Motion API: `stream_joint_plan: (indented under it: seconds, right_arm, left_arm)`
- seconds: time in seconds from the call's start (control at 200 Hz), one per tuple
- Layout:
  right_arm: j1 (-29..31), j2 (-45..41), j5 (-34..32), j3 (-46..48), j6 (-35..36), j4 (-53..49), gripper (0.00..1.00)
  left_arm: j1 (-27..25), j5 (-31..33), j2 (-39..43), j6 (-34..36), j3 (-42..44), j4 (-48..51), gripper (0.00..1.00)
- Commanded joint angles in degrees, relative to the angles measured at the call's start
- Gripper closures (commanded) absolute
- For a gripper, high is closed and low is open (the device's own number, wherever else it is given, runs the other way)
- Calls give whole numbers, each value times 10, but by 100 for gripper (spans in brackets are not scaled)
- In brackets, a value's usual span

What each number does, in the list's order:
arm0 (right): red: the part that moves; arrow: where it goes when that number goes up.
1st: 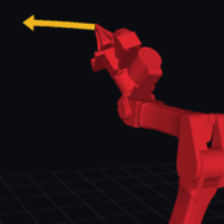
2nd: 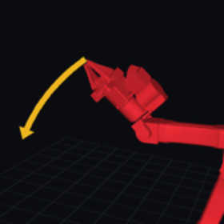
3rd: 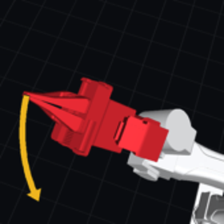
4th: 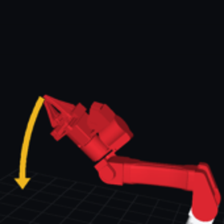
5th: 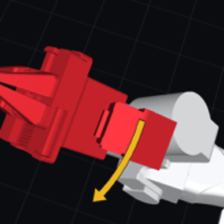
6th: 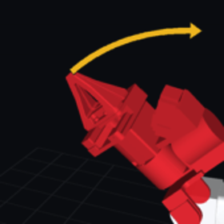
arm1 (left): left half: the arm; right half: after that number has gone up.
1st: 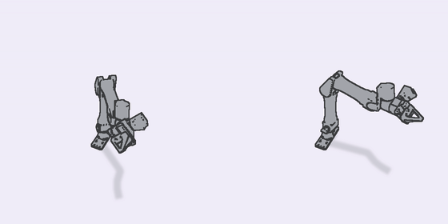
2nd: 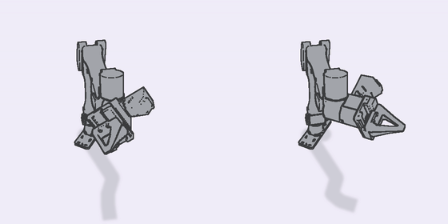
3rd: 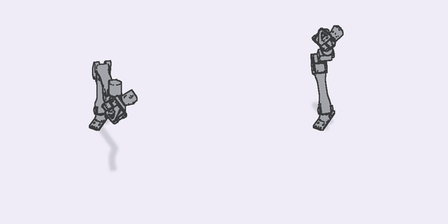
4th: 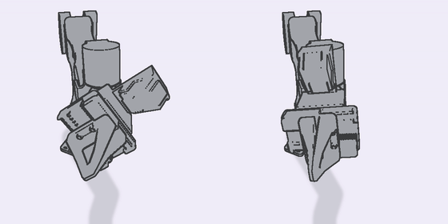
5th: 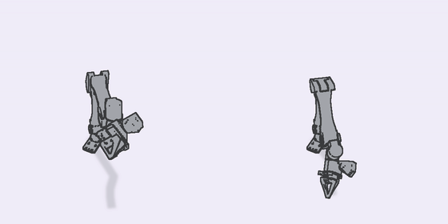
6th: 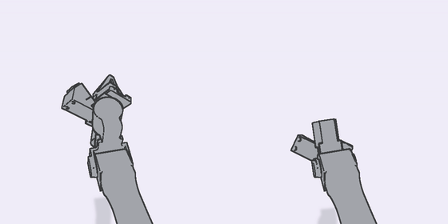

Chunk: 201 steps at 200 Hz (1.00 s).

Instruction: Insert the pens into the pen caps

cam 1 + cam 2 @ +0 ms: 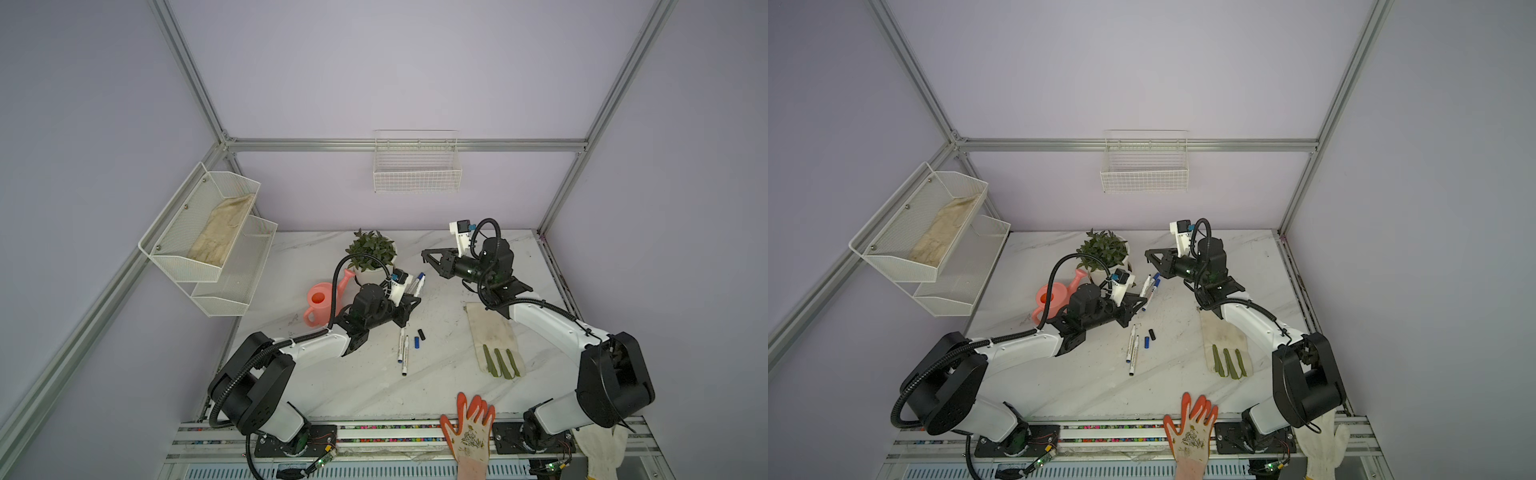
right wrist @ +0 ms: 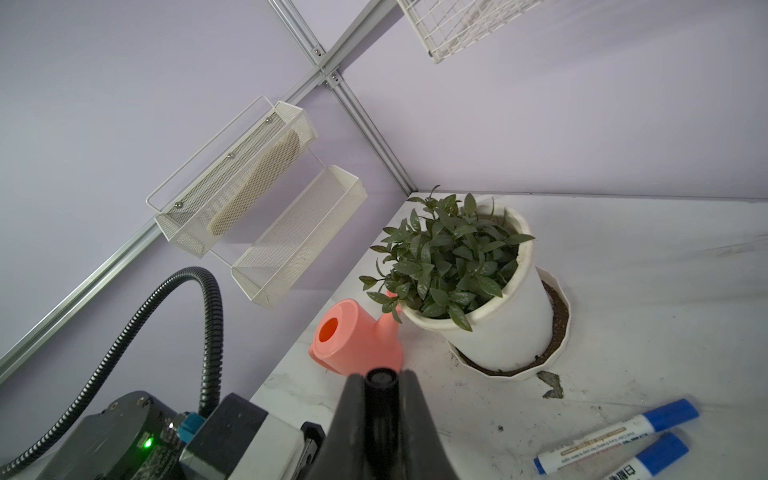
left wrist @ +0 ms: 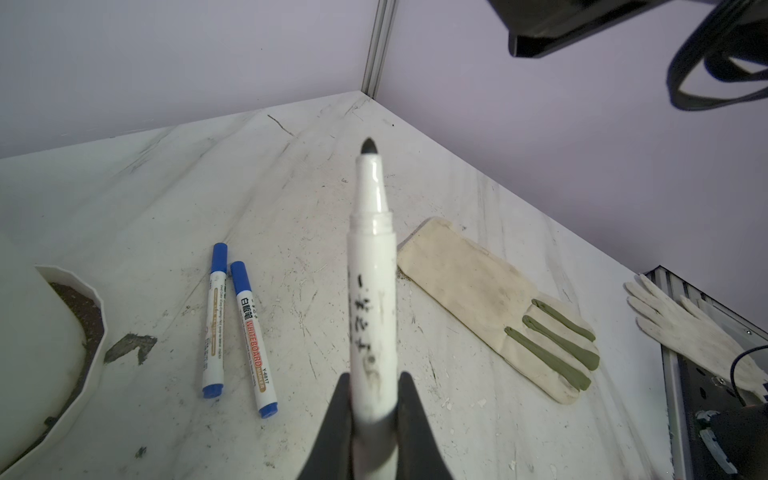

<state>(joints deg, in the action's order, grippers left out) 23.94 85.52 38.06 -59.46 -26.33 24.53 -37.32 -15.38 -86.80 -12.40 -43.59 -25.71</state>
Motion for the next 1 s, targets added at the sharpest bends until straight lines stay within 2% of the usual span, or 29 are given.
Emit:
stream_joint_plan:
  seconds: [0.0, 1.0]
  right_arm:
    - [4, 2, 11, -12, 14, -9, 100]
    - [16, 15, -5, -2, 35, -37, 100]
  left_arm:
    - [-3, 1, 3, 5, -39, -42, 100]
    - [-2, 20, -2, -16, -34, -72, 100]
